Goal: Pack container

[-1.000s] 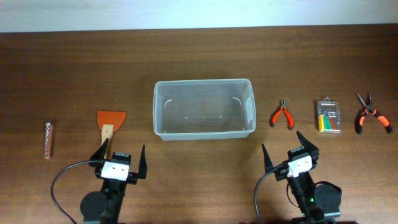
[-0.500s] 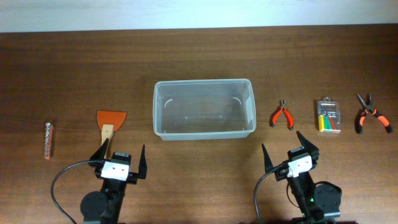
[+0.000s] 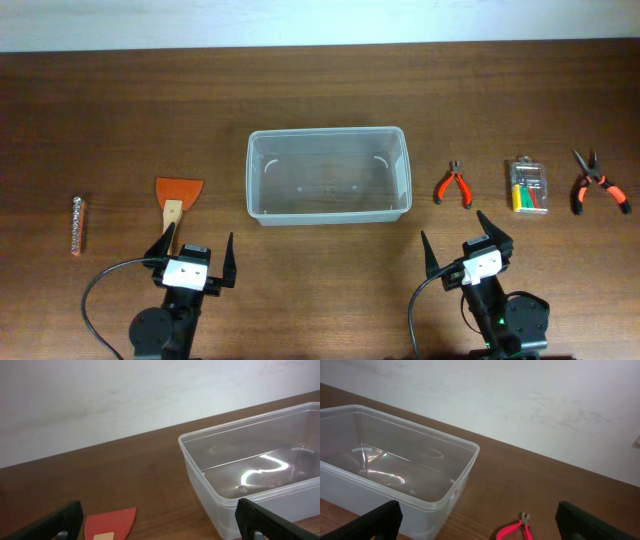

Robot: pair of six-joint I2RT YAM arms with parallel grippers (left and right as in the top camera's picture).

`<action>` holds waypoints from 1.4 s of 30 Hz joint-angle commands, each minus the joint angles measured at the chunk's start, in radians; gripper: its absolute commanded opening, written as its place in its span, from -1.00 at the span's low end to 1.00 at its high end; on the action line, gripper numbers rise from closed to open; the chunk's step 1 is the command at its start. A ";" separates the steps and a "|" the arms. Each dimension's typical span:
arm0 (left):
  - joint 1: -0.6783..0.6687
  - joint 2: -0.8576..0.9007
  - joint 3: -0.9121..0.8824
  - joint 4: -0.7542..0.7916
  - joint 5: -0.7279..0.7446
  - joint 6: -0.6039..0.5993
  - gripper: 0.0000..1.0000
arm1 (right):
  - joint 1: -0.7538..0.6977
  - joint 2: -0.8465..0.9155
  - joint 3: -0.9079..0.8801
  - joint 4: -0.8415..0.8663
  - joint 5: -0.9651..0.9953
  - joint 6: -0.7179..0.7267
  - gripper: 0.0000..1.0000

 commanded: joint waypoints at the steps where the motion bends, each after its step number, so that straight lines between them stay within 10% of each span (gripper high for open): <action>1: -0.003 -0.006 -0.005 -0.001 -0.004 0.012 0.98 | 0.010 -0.011 -0.005 -0.008 0.013 0.006 0.97; 33: -0.003 -0.006 -0.005 -0.001 -0.004 0.012 0.98 | 0.010 -0.011 -0.005 -0.006 0.017 0.009 0.97; 42: -0.003 -0.006 -0.005 -0.001 -0.004 0.012 0.98 | 0.009 -0.010 0.008 0.251 0.215 0.045 0.97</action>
